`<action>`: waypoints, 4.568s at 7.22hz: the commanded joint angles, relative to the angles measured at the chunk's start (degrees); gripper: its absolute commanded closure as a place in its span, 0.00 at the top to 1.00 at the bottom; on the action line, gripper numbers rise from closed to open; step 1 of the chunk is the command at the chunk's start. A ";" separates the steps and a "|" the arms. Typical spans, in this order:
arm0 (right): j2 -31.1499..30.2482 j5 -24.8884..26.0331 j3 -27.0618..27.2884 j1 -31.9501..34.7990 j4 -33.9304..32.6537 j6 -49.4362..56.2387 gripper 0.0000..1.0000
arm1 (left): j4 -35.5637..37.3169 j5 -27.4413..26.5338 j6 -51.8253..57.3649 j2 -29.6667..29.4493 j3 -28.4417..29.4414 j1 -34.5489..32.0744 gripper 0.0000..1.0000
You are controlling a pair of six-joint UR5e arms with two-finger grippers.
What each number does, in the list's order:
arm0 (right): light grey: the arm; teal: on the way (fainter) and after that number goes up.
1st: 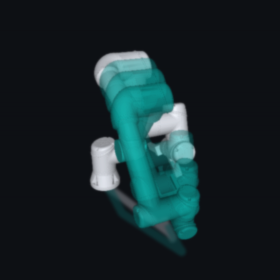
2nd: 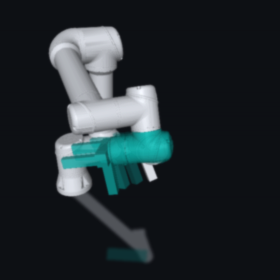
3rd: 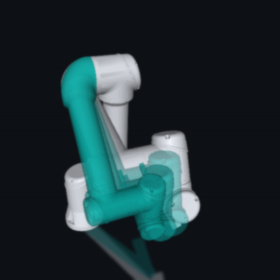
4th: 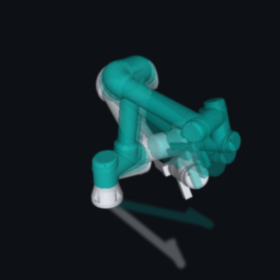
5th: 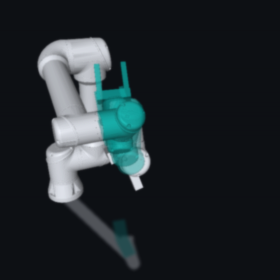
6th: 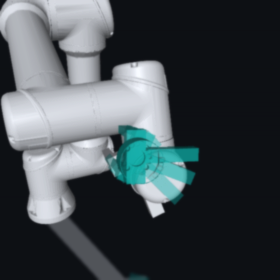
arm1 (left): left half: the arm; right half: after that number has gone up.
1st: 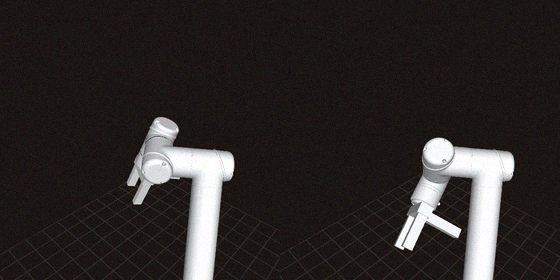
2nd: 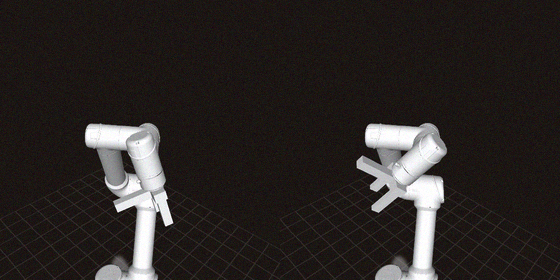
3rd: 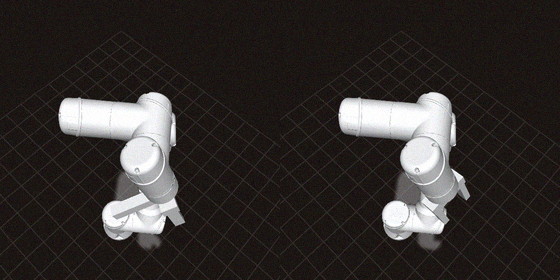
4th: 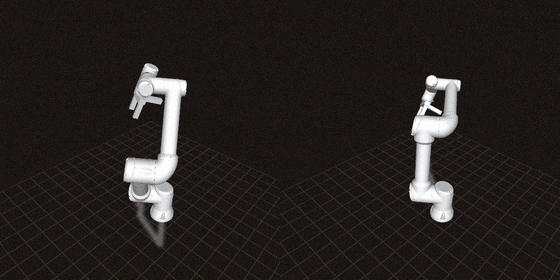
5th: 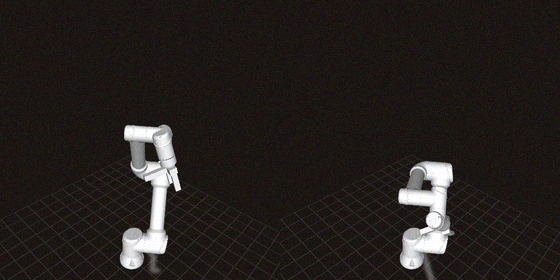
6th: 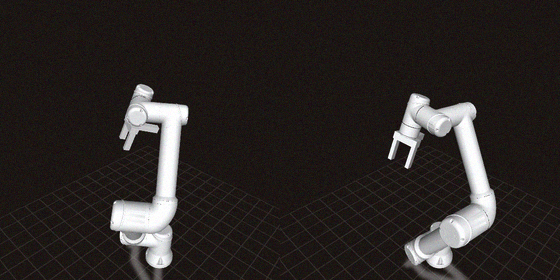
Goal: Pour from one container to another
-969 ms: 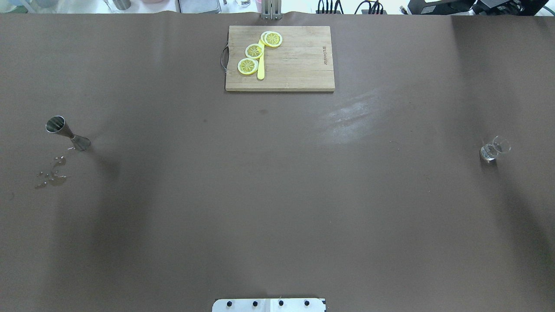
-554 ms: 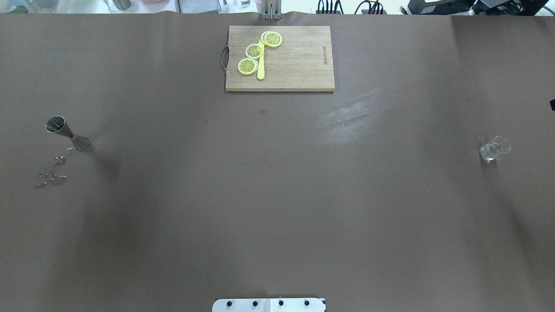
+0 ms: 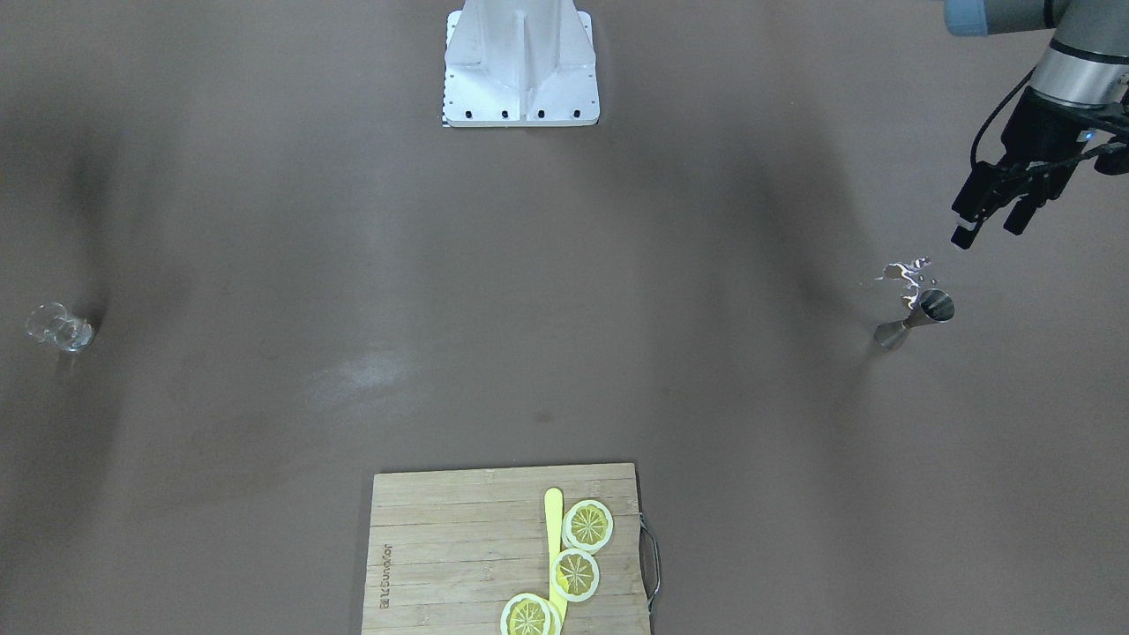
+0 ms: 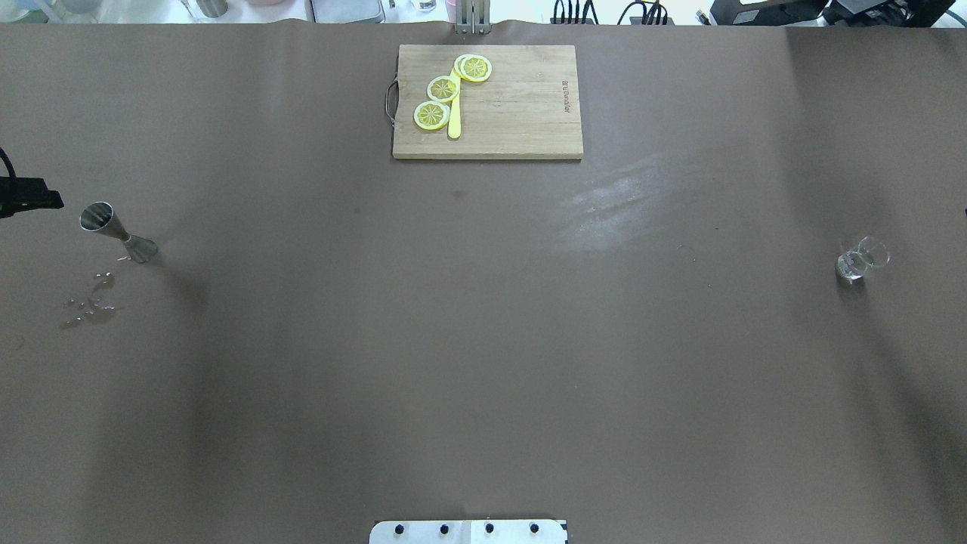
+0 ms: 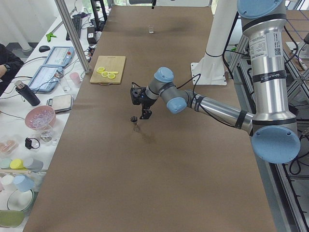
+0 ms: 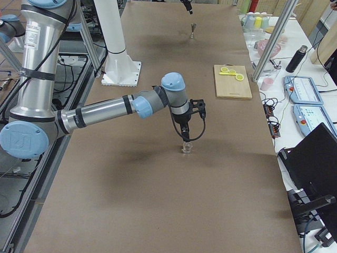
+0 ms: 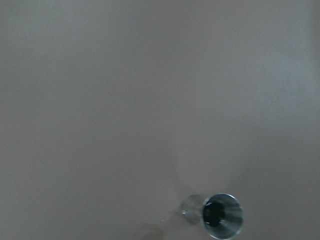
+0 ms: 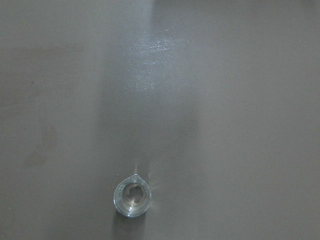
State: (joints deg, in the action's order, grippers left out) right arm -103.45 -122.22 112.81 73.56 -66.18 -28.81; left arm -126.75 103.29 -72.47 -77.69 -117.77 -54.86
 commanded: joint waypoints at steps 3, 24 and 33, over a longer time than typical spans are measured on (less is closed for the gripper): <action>-5.45 0.92 -8.22 -3.06 25.48 -16.52 1.00 | -17.36 -31.92 -0.83 6.58 0.09 18.33 0.97; 0.26 34.77 -25.45 -31.37 49.92 -15.93 1.00 | -28.73 -72.97 -6.54 -7.64 31.46 32.27 0.97; 1.40 37.49 -26.85 -30.76 50.36 -16.63 0.79 | -23.81 -73.06 -11.38 -14.42 38.93 29.46 0.97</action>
State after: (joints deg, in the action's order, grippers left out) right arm -102.11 -84.76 85.96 42.69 -15.82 -45.42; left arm -150.64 30.26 -83.57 -91.72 -79.46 -25.36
